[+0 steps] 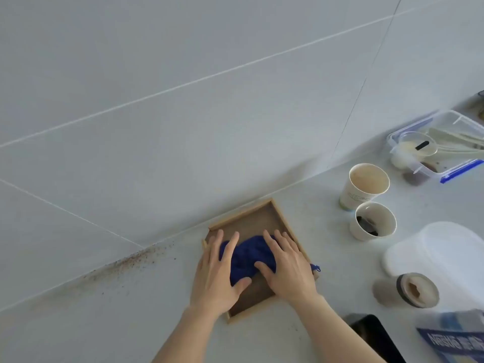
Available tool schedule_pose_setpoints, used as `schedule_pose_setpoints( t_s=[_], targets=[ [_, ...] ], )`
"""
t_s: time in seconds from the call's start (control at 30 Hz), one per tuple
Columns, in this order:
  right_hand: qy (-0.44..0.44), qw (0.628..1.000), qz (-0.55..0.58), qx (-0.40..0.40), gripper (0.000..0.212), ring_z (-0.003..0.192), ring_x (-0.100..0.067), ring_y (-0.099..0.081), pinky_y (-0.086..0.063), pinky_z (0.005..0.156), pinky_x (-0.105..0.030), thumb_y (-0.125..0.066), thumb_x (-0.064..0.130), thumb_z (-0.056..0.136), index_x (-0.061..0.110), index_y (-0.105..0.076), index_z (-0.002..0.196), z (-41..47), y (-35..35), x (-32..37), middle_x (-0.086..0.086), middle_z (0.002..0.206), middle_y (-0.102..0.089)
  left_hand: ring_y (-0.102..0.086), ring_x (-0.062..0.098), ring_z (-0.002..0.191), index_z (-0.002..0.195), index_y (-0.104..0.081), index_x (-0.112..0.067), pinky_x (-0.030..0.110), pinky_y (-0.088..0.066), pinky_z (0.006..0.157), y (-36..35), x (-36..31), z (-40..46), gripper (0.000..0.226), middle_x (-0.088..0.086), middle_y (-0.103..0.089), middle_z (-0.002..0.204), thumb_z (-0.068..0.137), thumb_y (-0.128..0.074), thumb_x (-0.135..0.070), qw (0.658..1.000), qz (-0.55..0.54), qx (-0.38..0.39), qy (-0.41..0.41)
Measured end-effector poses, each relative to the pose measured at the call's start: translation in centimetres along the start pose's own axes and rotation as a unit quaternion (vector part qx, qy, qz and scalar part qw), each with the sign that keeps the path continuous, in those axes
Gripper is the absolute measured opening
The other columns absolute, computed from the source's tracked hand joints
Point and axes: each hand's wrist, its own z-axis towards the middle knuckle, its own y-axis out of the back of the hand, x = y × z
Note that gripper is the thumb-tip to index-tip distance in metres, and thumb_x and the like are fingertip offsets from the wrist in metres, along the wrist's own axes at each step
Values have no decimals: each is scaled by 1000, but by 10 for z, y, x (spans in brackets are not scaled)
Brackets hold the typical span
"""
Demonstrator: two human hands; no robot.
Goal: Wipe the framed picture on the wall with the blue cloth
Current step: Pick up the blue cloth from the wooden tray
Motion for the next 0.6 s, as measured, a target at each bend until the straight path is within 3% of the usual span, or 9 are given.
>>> schedule_pose_setpoints(
  t_s=[0.17,0.3,0.43,0.6],
  targets=[
    [-9,1000,-21,-2,63,153,-27,-37,-39,123,-42,-60,37,104,30,-33,160,4,-9,-6,0,168,-39,-28,23,155,160,-2,-42,36,-35,121,-14,4,3,97,0,-12,173,91,-69,-49,999,4,9,35],
    [-2,999,-30,-17,50,132,-27,-57,-53,107,-41,-68,23,100,25,-54,148,5,-11,-6,-2,147,-63,-44,21,144,161,-10,-39,33,-40,116,-19,6,5,89,-2,-40,161,93,-67,-45,998,58,-15,16],
    [-6,1000,-12,-21,43,126,-22,-59,-52,101,-33,-63,18,103,24,-58,145,3,-5,-4,0,137,-65,-58,20,124,151,-33,-36,30,-48,103,-13,2,7,66,-6,-61,137,94,-67,-41,998,51,-17,31],
    [-14,1000,10,-15,39,118,-21,-64,-53,96,-31,-63,16,102,24,-63,140,4,6,3,1,129,-69,-63,21,114,139,-50,-35,31,-51,94,4,2,3,48,-7,-67,125,94,-67,-43,999,13,-27,39]
  ],
)
